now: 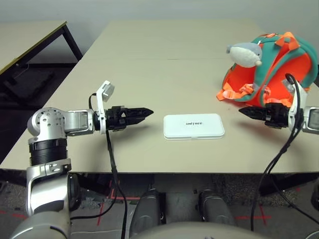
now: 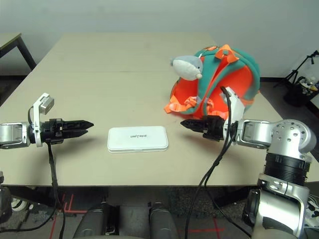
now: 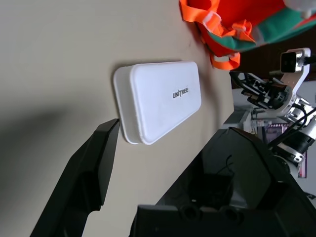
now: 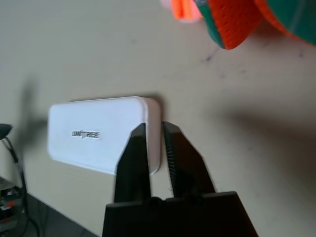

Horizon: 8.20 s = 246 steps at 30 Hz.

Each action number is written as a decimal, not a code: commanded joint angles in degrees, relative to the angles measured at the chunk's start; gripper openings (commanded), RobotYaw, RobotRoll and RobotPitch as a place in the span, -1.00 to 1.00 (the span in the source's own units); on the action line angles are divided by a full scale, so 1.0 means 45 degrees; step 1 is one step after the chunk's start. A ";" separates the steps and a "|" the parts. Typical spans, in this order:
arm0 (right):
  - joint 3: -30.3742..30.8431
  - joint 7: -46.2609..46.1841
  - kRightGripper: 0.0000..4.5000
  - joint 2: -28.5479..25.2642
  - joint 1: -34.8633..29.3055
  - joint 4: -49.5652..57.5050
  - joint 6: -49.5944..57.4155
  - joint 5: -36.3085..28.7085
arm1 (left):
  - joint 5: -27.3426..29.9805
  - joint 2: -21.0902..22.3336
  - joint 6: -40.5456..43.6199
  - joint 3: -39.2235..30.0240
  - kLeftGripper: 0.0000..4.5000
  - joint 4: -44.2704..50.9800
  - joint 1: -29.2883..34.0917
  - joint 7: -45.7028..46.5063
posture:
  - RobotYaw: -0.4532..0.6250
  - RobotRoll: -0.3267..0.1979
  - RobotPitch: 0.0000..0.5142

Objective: Put the pencil case into the backpack and zip it.

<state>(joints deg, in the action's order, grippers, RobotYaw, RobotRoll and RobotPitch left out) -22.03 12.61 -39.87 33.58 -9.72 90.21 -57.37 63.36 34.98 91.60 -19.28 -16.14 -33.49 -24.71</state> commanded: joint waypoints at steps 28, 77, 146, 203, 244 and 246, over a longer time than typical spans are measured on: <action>0.1371 -0.0088 -0.99 0.1382 -0.0684 0.1000 0.0508 0.1815 | -0.3117 -0.1765 -0.0113 0.1353 1.00 -0.2097 -0.1103 -0.1510 | -0.14 0.25 -0.76; 0.2747 0.0118 -1.00 0.3520 0.0326 0.1836 0.0508 0.2691 | -0.4908 -0.2435 -0.0469 0.2022 0.72 -0.3060 -0.1473 -0.2513 | -0.13 0.25 -0.78; -0.0602 -0.1694 1.00 0.1838 -0.1362 0.7225 -0.6117 0.5440 | -0.2757 -0.3030 0.0201 -0.2140 -0.40 0.1278 -0.1441 -0.0038 | -0.16 0.25 -0.51; -0.3939 -0.0617 -0.92 0.1508 -0.0288 1.1198 0.0508 -0.0869 | -0.2826 -0.2304 -0.0875 -0.1705 -0.40 -0.1004 -0.2929 0.0396 | -0.43 0.25 -0.61; -0.5261 -0.1635 -0.92 -0.7973 -1.2024 1.1167 -0.8330 -1.0783 | -0.3443 0.3264 -0.4556 0.2438 -0.40 0.0930 -0.5939 -0.8581 | -0.37 0.25 -0.60; -0.4749 -0.1491 -0.92 -0.8001 -1.1464 1.1019 -0.8380 -1.0527 | -0.4009 0.3425 -0.5429 0.3362 -0.40 0.0535 -0.6656 -0.9487 | -0.35 0.25 -0.61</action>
<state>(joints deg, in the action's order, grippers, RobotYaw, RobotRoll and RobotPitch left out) -45.53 4.46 -75.32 -18.83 39.42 52.15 -105.28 47.02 49.92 70.31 -6.76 -13.62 -61.80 -64.04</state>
